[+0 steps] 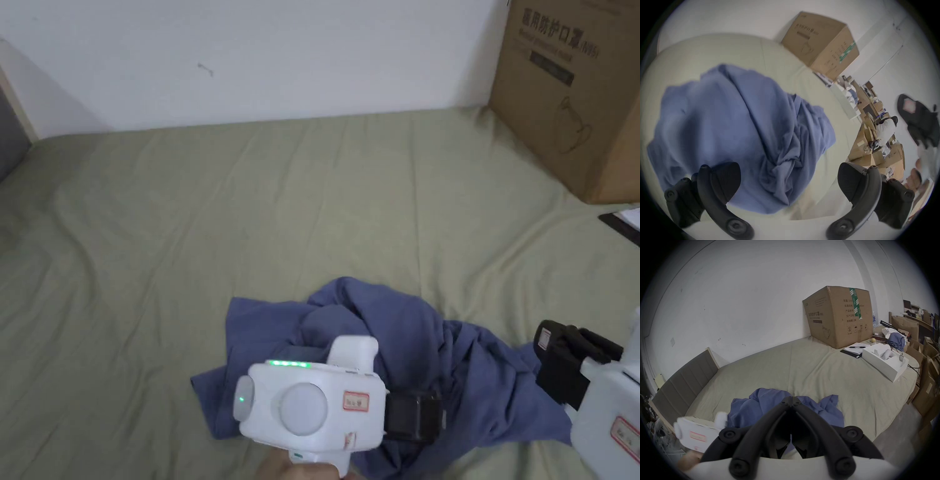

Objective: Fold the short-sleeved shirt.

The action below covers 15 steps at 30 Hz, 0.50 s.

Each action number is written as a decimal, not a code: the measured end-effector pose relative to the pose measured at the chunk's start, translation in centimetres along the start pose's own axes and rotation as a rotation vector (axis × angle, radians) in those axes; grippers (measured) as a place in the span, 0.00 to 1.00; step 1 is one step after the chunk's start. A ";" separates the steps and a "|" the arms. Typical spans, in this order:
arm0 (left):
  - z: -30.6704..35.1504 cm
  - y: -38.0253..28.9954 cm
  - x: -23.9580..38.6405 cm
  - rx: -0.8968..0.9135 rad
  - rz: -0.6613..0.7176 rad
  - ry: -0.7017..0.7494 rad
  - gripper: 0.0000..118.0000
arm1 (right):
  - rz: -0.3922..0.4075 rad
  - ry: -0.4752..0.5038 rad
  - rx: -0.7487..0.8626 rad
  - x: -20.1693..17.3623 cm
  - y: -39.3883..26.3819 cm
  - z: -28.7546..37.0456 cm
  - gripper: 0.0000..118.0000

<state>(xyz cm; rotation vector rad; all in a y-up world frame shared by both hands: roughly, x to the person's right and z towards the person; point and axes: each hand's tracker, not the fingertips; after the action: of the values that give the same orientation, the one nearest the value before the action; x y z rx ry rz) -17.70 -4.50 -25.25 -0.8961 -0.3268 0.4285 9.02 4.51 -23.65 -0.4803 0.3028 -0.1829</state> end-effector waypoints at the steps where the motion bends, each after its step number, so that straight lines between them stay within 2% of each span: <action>1: 1.2 0.5 -0.4 0.027 0.018 -0.016 1.00 | 0.006 0.005 -0.003 -0.3 -0.1 -0.3 0.00; 4: 5.4 1.9 -3.1 0.085 0.098 -0.007 0.98 | 0.021 0.033 -0.020 -1.3 -0.4 -1.1 0.00; 5: 6.6 2.4 -4.3 0.112 0.117 -0.002 0.89 | 0.024 0.042 -0.025 -1.6 -0.5 -1.3 0.00; 6: 7.9 2.9 -5.6 0.138 0.122 0.032 0.72 | 0.030 0.052 -0.033 -2.0 -0.7 -1.7 0.00; 7: 8.9 3.3 -6.9 0.165 0.120 0.077 0.48 | 0.036 0.059 -0.041 -2.3 -0.9 -2.0 0.00; 8: 9.4 3.7 -8.3 0.172 0.107 0.132 0.18 | 0.041 0.065 -0.049 -2.6 -1.1 -2.3 0.00; 9: 10.1 4.2 -9.3 0.170 0.123 0.202 0.06 | 0.047 0.070 -0.061 -2.9 -1.3 -2.8 0.00; 10: 10.2 4.7 -10.9 0.164 0.131 0.264 0.00 | 0.051 0.074 -0.071 -3.2 -1.5 -3.2 0.00; 12: 10.3 5.5 -13.9 0.132 0.172 0.349 0.00 | 0.054 0.084 -0.090 -3.7 -1.9 -4.2 0.00; 15: 9.4 7.2 -17.3 0.097 0.191 0.334 0.00 | 0.056 0.098 -0.121 -4.5 -2.3 -5.8 0.00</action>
<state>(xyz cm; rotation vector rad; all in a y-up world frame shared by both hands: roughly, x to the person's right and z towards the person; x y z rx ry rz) -38.47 -2.66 -27.18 -0.8897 0.0856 0.4578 2.66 1.08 -26.35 -0.5824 0.4246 -0.1340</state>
